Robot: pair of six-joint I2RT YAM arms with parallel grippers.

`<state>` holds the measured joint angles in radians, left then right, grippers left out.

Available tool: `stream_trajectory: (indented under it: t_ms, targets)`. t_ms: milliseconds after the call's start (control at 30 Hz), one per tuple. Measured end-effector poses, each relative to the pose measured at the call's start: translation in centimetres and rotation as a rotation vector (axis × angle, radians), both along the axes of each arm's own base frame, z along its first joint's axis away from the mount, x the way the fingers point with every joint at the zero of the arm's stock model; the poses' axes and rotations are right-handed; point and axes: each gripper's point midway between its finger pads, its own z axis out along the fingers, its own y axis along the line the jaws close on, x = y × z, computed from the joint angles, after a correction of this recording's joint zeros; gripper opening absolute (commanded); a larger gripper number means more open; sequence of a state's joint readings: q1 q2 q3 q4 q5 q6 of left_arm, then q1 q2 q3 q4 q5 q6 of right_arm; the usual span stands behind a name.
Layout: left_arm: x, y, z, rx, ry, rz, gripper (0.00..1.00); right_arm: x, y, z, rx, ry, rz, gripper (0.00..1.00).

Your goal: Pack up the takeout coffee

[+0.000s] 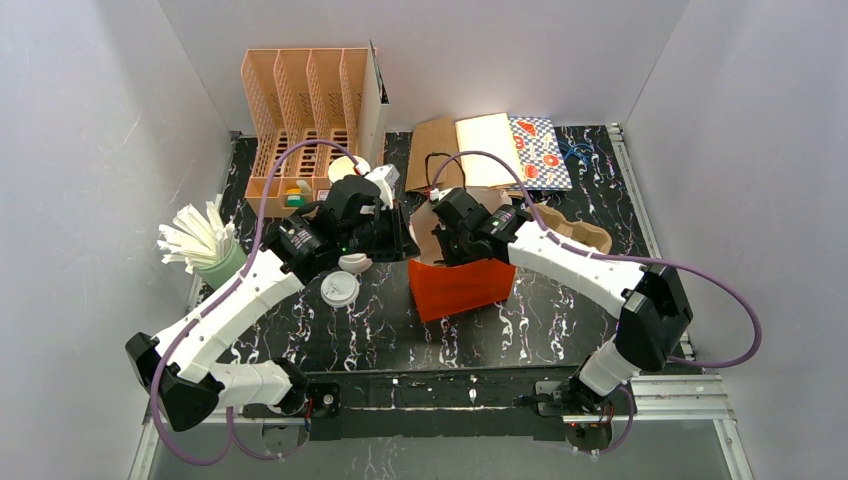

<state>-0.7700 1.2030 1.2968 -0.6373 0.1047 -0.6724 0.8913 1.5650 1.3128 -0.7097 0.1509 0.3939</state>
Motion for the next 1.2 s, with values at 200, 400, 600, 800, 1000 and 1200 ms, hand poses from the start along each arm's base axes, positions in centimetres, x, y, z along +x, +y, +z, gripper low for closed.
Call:
stream_trajectory:
  t_ms: [200,400,600,800,1000,1200]
  targets:
    - [0.1,0.0,-0.4,0.015,0.005,-0.005,0.10,-0.6,0.3,-1.0,0.011,0.024,0.044,0.01]
    - [0.2,0.0,-0.8,0.028,0.010,-0.005,0.10,-1.8,-0.3,-3.4,-0.015,0.069,0.092,0.01]
    - [0.2,0.2,-0.8,0.037,0.004,-0.004,0.10,-2.4,-0.5,-6.8,-0.058,0.117,0.123,0.01]
    - [0.3,0.3,-0.5,0.041,-0.003,-0.003,0.09,-2.1,-0.1,-8.3,-0.063,0.123,0.128,0.01]
    - [0.3,0.3,0.0,0.039,-0.014,-0.008,0.09,-1.8,0.2,-9.5,-0.071,0.131,0.126,0.01]
    - [0.2,0.3,0.2,0.040,-0.017,-0.011,0.09,-1.6,0.1,-10.4,-0.086,0.131,0.117,0.01]
